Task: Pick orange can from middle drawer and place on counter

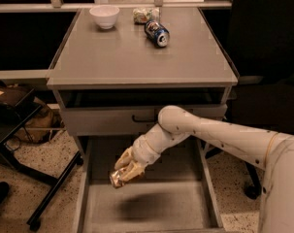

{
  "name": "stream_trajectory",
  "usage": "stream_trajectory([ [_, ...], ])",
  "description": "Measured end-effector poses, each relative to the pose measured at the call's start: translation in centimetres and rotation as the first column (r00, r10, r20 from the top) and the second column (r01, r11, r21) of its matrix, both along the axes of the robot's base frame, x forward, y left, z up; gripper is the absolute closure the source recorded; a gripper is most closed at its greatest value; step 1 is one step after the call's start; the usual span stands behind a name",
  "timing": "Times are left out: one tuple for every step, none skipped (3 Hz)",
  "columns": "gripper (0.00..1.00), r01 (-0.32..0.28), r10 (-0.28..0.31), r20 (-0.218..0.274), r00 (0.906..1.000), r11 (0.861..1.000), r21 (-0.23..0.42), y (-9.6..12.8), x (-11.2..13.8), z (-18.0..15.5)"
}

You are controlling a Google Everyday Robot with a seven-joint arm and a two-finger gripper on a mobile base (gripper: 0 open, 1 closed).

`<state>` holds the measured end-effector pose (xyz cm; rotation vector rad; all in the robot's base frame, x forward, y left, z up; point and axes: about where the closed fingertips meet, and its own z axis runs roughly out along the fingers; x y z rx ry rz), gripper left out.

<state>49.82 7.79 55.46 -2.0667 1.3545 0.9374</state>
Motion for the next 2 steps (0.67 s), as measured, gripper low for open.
stream_trajectory([
  [1.00,-0.003,0.002,0.085,0.9964,1.000,0.013,0.7,1.4,7.1],
  [1.00,-0.020,0.019,0.211,0.9774,1.000,0.002,1.9,2.0,14.5],
])
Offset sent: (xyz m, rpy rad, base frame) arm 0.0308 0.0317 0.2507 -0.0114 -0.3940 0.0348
